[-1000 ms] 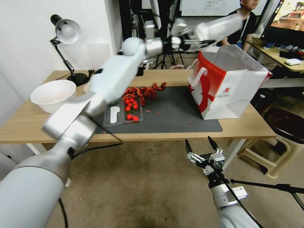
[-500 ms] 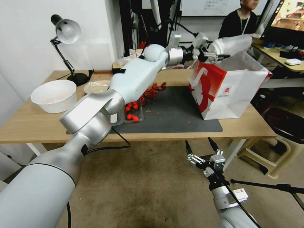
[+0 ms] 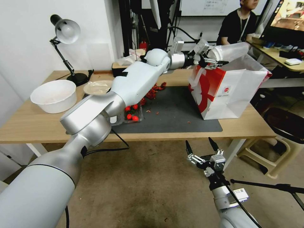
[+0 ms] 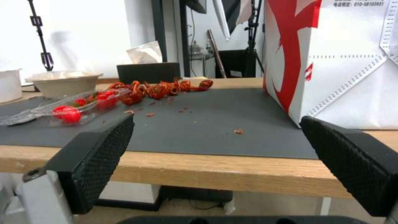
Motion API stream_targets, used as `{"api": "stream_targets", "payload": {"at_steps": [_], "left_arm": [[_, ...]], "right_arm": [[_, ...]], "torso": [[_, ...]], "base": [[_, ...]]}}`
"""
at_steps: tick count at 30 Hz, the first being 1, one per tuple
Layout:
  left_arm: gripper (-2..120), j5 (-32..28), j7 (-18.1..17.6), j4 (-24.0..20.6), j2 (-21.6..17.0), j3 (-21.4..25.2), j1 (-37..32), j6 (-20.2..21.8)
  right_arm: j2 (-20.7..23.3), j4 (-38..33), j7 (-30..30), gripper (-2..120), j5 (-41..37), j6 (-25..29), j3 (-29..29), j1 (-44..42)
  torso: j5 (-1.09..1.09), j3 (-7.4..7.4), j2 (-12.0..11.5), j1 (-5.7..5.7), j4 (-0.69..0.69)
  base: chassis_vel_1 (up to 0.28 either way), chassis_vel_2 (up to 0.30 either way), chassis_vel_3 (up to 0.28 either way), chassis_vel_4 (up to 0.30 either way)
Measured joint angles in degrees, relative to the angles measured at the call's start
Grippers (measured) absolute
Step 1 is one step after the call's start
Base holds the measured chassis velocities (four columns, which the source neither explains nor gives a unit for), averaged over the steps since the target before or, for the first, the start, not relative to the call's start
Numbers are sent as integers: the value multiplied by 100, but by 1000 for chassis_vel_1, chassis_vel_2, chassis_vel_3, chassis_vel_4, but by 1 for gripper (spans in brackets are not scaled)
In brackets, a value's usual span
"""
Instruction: Pick up the trash from the table and place it into the takeout bag.
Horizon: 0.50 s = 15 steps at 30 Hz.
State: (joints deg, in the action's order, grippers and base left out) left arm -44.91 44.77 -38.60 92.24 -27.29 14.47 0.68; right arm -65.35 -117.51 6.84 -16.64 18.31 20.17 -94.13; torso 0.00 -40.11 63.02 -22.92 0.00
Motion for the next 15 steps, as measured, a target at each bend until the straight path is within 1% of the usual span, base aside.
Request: {"api": "stream_targets", "payload": {"at_steps": [3,4,5,7,15], "left_arm": [[89,21,-7,-10,-2,-10,33,1],[89,21,-7,-10,-2,-10,33,1],[95,55,-8,-3,-3,-26,72,1],[100,80,-9,2,-5,-64,127,1],[100,12,-54,-136,-7,-96,158,9]], "right_arm": [[5,5,0,100,-7,0,4,0],[5,5,0,100,-7,0,4,0],[9,7,0,100,-13,1,9,1],[19,20,-1,100,-24,6,14,5],[35,24,-11,100,-57,11,-6,48]], "torso": [[0,0,0,0,0],[0,0,0,0,0],[0,0,0,0,1],[0,0,0,0,0],[0,0,0,0,0]], "base": [[0,0,0,0],[0,0,0,0],[0,0,0,0],[0,0,0,0],[0,0,0,0]]}}
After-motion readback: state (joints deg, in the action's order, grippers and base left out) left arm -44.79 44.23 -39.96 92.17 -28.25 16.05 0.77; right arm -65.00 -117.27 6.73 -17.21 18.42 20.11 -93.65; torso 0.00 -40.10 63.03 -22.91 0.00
